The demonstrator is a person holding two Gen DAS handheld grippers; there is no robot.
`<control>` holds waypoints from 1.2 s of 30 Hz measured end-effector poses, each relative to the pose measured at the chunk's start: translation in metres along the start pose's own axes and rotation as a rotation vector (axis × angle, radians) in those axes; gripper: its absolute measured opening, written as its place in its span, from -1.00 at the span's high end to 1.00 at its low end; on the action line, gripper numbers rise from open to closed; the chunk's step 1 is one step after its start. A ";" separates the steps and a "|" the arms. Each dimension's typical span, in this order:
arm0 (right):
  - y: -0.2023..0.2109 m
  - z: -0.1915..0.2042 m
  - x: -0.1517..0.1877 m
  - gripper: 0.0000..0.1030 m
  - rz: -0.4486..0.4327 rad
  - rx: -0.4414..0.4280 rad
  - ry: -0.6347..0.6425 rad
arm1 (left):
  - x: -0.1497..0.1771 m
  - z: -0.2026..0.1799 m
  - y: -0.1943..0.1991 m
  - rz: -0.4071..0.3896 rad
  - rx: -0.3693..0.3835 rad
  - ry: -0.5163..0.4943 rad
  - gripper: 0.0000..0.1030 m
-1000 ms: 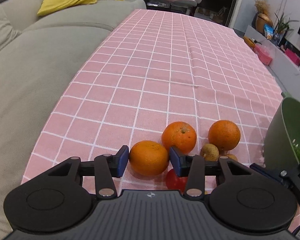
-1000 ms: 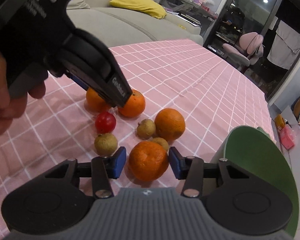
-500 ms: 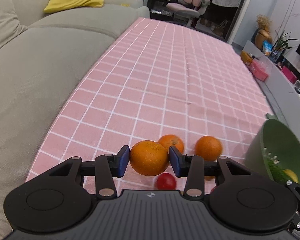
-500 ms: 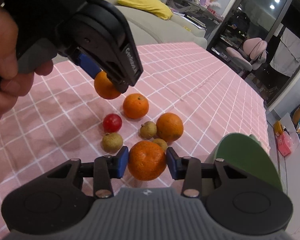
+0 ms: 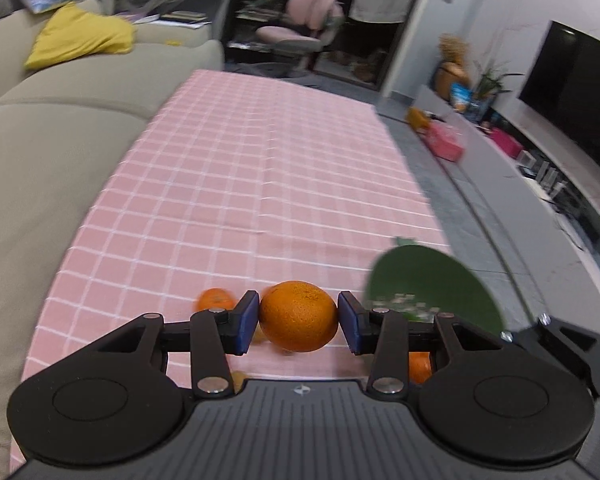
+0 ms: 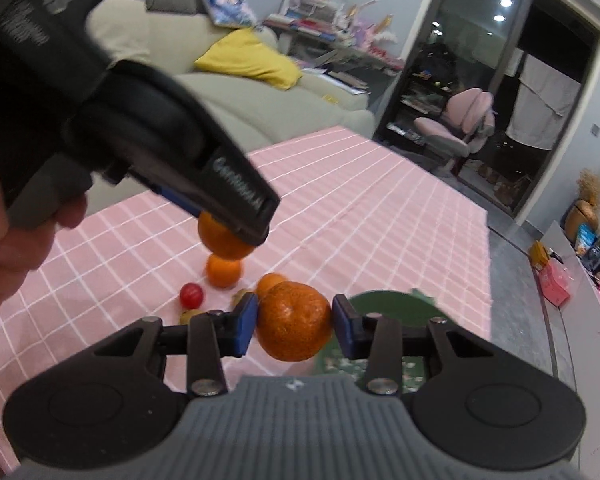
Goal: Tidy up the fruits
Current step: 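Carry both oranges over the green colander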
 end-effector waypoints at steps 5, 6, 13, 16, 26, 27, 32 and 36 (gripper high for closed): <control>0.016 -0.036 0.002 0.26 -0.010 0.039 -0.046 | -0.005 -0.031 -0.004 0.007 0.070 -0.046 0.06; 0.017 -0.044 0.003 0.26 -0.009 0.046 -0.053 | -0.006 -0.037 -0.007 0.012 0.089 -0.053 0.06; 0.008 -0.091 0.015 0.26 0.049 0.074 -0.102 | -0.007 -0.068 -0.040 0.081 0.135 -0.162 0.06; -0.003 -0.104 0.019 0.26 0.085 0.069 -0.109 | -0.007 -0.074 -0.056 0.124 0.142 -0.202 0.06; -0.064 -0.116 0.031 0.26 0.209 0.044 -0.104 | 0.000 -0.076 -0.107 0.232 0.135 -0.215 0.06; -0.069 -0.117 0.032 0.26 0.217 0.041 -0.105 | 0.001 -0.075 -0.111 0.238 0.135 -0.210 0.06; -0.091 -0.118 0.042 0.26 0.256 0.027 -0.106 | 0.003 -0.071 -0.126 0.265 0.119 -0.205 0.06; -0.099 -0.117 0.045 0.26 0.265 0.017 -0.101 | 0.003 -0.067 -0.133 0.270 0.117 -0.185 0.06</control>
Point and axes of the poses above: each gripper's, at about its wrist camera, not at the fingertips, and y roughly against the way its jaws point, z to its left, x to its underside, the point moved 1 cm from there along -y, roughly the way its jaws point, and after that the axes turned 6 degrees about x, right-handed, at the moved point
